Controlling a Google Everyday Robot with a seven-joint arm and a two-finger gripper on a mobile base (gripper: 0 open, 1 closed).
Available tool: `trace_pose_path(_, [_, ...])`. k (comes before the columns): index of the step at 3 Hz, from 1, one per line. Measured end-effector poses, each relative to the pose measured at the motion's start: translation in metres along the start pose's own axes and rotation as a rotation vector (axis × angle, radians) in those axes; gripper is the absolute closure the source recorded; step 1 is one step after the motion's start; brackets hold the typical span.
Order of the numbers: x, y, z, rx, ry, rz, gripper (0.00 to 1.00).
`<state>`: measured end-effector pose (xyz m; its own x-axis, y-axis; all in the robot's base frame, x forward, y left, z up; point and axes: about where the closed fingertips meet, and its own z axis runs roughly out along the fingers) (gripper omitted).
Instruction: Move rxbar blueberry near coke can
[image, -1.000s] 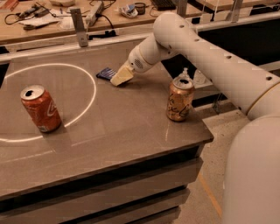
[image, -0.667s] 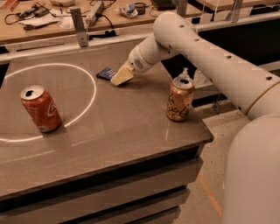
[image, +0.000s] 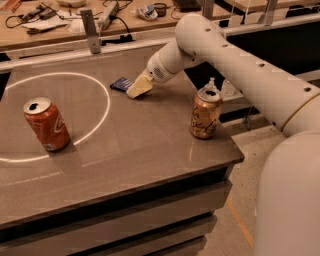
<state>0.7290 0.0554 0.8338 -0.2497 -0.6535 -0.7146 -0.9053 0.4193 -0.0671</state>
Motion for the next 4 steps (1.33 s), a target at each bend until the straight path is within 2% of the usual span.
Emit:
trace_pose_path(1, [-0.008, 0.03, -0.006, -0.058, 0.03, -0.093, 1.0])
trace_pose_path(2, [-0.002, 0.042, -0.008, -0.096, 0.062, -0.145, 1.0])
trace_pose_path(3, [-0.007, 0.043, -0.013, -0.071, 0.038, -0.155, 1.0])
trace_pose_path(4, [-0.021, 0.06, -0.023, -0.064, 0.017, -0.213, 1.0])
